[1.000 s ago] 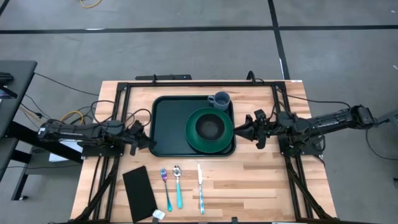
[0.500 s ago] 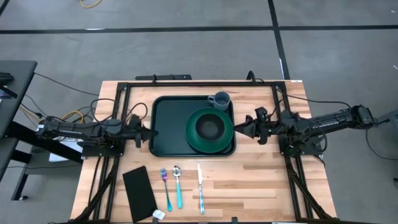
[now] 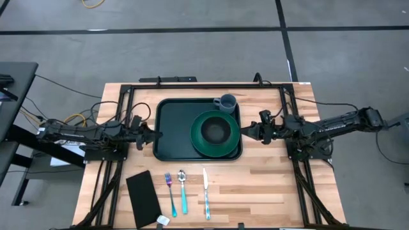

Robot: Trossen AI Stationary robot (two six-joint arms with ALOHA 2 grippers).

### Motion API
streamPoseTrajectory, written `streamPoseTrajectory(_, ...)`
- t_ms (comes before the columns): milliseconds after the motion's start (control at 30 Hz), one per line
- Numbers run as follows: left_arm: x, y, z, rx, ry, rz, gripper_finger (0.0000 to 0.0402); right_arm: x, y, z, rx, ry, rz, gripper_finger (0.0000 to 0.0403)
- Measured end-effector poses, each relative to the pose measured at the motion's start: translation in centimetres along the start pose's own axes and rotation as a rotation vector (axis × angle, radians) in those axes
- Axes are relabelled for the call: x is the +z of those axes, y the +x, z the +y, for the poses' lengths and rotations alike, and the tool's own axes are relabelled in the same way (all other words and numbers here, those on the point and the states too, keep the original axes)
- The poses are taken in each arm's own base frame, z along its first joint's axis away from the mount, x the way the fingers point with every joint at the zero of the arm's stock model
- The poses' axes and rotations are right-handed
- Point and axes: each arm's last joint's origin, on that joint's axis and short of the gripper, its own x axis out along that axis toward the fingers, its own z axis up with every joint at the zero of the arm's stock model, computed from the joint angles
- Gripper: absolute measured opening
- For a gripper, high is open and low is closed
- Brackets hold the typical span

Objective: Set up tray
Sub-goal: Put the black napkin on the black tray to the left of the green plate

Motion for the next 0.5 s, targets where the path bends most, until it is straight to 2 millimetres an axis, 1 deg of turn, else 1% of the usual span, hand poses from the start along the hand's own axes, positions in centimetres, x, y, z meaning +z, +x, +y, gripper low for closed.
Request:
streamPoseTrajectory(100, 0.9, -0.1, -1.2, 0.012, 0.086, 0.096, 0.0057, -0.2, 0.3, -0.1, 0.009, -0.044, 0.006, 0.0074)
streamPoseTrajectory(167, 1.5, -0.1, -1.9, 0.097, 0.121, 0.213, 0.0057, -0.4, 0.4, -0.2, 0.007, -0.049, 0.015, 0.0074)
streamPoseTrajectory(267, 2.0, -0.4, -2.4, 0.289, 0.149, 0.420, 0.0057, -0.4, 0.5, -0.3, 0.000, -0.053, 0.021, 0.0074)
streamPoseTrajectory(367, 2.7, -0.5, -3.3, 0.416, 0.150, 0.611, 0.0057, -0.4, 0.5, -0.3, 0.003, -0.079, 0.020, 0.0074)
streamPoseTrajectory(500, 2.8, 0.2, -4.2, 0.464, 0.093, 0.851, 0.0057, -0.4, 0.5, -0.2, 0.007, -0.123, 0.019, 0.0074)
